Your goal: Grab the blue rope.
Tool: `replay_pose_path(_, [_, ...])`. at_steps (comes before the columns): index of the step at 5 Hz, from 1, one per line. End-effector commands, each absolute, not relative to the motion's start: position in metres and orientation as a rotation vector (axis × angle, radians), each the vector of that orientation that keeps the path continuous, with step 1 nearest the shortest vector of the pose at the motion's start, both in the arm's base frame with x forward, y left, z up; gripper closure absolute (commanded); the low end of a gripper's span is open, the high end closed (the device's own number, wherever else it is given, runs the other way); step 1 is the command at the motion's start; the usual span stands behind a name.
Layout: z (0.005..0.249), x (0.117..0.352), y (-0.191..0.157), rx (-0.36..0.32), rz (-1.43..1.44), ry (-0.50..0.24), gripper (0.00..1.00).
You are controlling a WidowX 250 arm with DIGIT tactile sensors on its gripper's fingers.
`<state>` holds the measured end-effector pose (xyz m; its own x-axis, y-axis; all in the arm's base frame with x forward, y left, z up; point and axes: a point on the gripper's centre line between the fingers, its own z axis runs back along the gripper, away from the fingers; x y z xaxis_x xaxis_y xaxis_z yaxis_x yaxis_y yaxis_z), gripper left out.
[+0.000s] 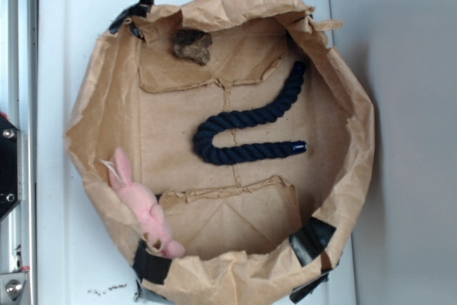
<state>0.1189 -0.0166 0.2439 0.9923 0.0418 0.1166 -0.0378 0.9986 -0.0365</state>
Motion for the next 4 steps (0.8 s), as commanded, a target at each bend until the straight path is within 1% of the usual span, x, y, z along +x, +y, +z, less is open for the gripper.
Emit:
replay_pose_path(1, [0.244, 0.119, -0.017, -0.034, 0.040, -0.118, 0.00])
replay_pose_path(2, [0.244, 0.123, -0.013, -0.051, 0.084, -0.096, 0.00])
replay_pose_path(3, [0.240, 0.147, -0.001, -0.060, 0.119, -0.063, 0.00])
replay_pose_path(4, [0.234, 0.168, 0.001, -0.057, 0.130, -0.035, 0.00])
